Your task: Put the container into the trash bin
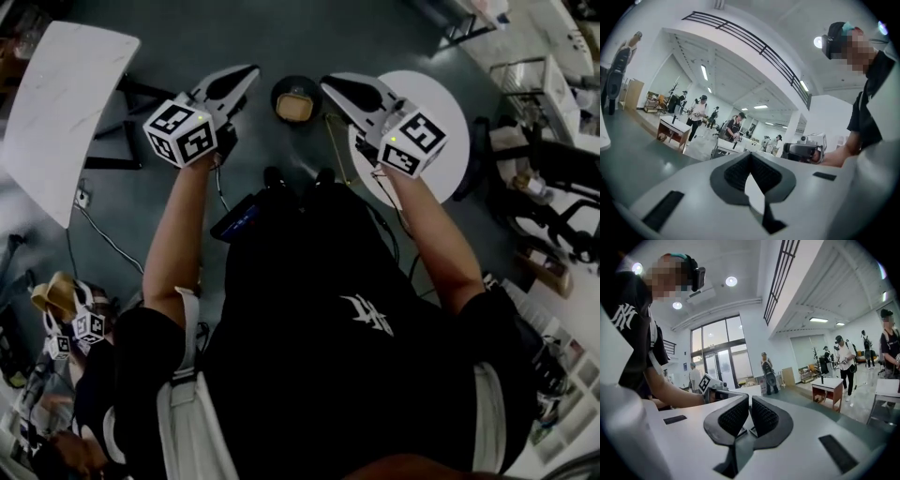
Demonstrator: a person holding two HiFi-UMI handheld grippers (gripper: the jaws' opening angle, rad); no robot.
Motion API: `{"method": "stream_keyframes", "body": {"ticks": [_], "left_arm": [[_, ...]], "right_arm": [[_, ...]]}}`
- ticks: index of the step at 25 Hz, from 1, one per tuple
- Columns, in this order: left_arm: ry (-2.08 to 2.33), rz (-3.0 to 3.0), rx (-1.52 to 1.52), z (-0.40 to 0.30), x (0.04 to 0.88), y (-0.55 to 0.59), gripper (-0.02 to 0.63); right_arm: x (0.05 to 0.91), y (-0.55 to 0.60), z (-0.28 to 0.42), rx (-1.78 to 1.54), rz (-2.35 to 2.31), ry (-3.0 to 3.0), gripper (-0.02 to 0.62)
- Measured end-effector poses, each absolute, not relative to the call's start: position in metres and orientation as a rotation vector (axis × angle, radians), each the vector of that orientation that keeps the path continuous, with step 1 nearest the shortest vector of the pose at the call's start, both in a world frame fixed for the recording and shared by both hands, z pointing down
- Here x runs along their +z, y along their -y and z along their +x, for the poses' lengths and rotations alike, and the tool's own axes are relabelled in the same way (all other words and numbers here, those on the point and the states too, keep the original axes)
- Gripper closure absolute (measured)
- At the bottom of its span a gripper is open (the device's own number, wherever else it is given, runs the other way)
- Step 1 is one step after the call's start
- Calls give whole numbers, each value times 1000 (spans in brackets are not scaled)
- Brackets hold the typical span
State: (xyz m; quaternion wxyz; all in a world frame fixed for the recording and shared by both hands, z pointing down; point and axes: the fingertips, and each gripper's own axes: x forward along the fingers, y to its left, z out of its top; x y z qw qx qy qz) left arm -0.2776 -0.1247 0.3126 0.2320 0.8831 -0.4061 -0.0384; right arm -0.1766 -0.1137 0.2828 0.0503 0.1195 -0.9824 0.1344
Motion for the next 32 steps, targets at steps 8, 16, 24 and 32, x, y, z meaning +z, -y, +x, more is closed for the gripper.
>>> {"method": "stream_keyframes", "body": {"ticks": [8,16,24,32], "left_arm": [[1163,2545,-87,-216,221,88,604],[1153,2641,-29,-141,179,24,603],[1137,2569,-67,-87,210,-19,603],[1074,2570,-63,-65,223,-48,603]], "right_arm": [[204,84,-78,245,353,3149,548],[185,43,6,243,334,3203,551],[195,-11,37,412,13,3263,551],[205,-50,28,439,-135,3237,551]]}}
